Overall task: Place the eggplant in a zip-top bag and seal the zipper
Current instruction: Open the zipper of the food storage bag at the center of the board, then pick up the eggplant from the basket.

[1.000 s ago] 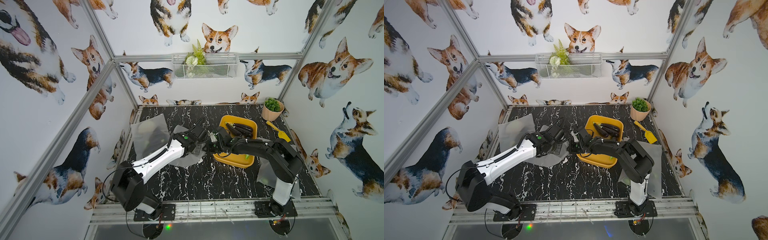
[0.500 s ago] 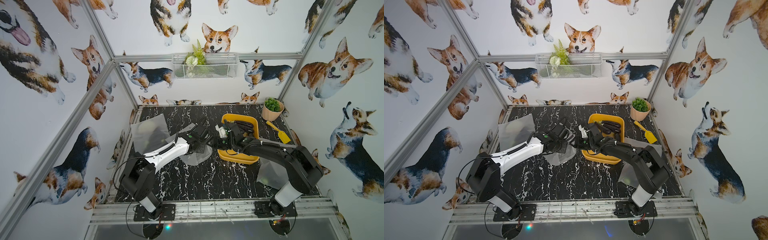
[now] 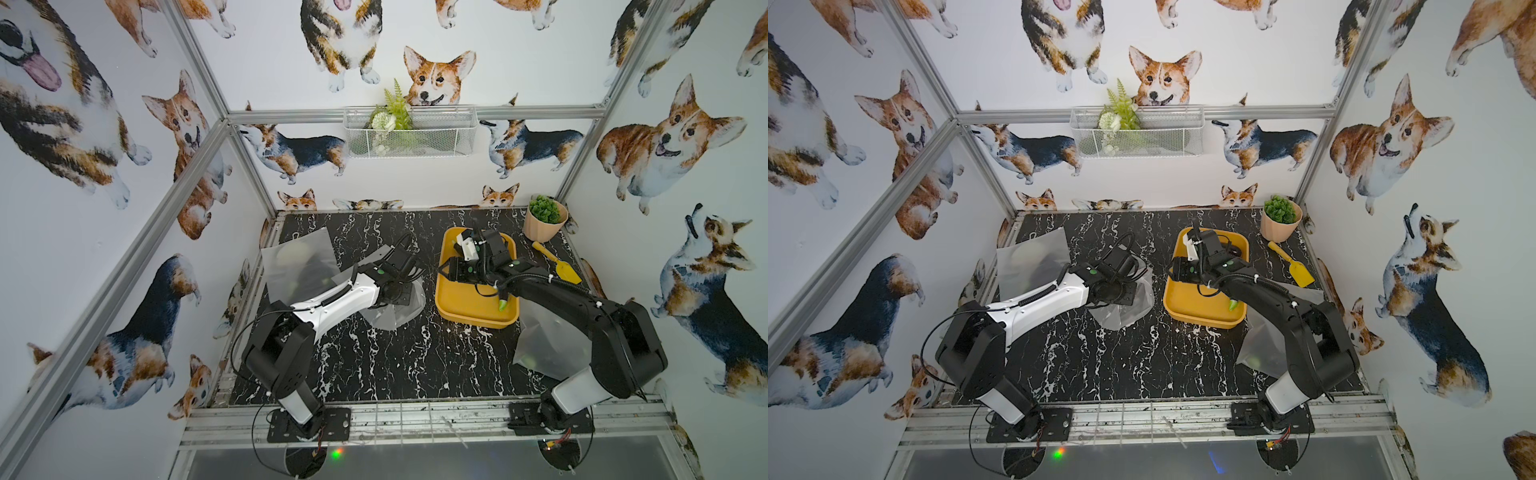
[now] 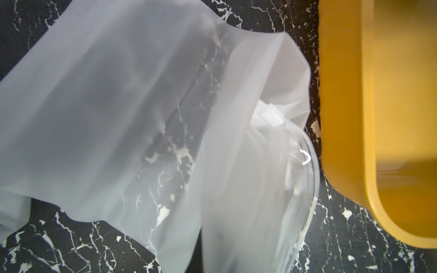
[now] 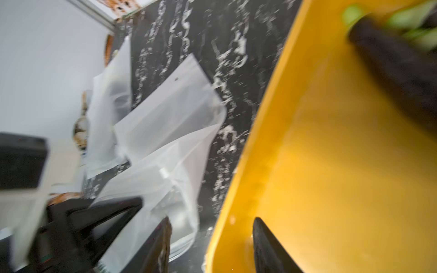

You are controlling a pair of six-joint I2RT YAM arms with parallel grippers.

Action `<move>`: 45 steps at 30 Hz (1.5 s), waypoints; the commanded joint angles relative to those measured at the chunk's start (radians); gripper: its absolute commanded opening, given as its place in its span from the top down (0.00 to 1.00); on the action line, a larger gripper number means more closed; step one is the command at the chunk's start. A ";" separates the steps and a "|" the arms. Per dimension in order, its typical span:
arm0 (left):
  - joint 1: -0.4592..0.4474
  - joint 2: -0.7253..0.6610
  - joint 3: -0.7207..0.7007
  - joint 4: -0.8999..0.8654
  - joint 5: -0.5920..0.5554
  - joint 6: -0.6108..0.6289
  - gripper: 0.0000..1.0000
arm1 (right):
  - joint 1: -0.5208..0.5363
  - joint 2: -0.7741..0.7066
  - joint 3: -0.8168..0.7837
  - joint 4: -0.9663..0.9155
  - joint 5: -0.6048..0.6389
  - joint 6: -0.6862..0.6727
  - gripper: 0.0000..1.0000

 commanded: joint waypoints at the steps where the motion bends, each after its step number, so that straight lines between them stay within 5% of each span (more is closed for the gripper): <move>1: 0.004 -0.016 0.015 0.008 0.008 0.005 1.00 | -0.094 0.122 0.091 -0.187 0.312 -0.288 0.41; 15: 0.042 -0.072 -0.028 0.007 0.036 0.014 1.00 | -0.219 0.308 0.253 -0.180 0.325 -0.463 0.38; 20: 0.049 -0.092 -0.033 0.006 0.046 0.021 1.00 | -0.238 0.392 0.327 -0.203 0.363 -0.518 0.25; 25: 0.051 -0.081 -0.027 0.014 0.065 0.012 1.00 | -0.231 0.510 0.418 -0.219 0.247 -0.567 0.26; 45: 0.058 -0.107 -0.051 0.016 0.057 0.014 1.00 | -0.191 0.590 0.543 -0.301 0.207 -0.577 0.30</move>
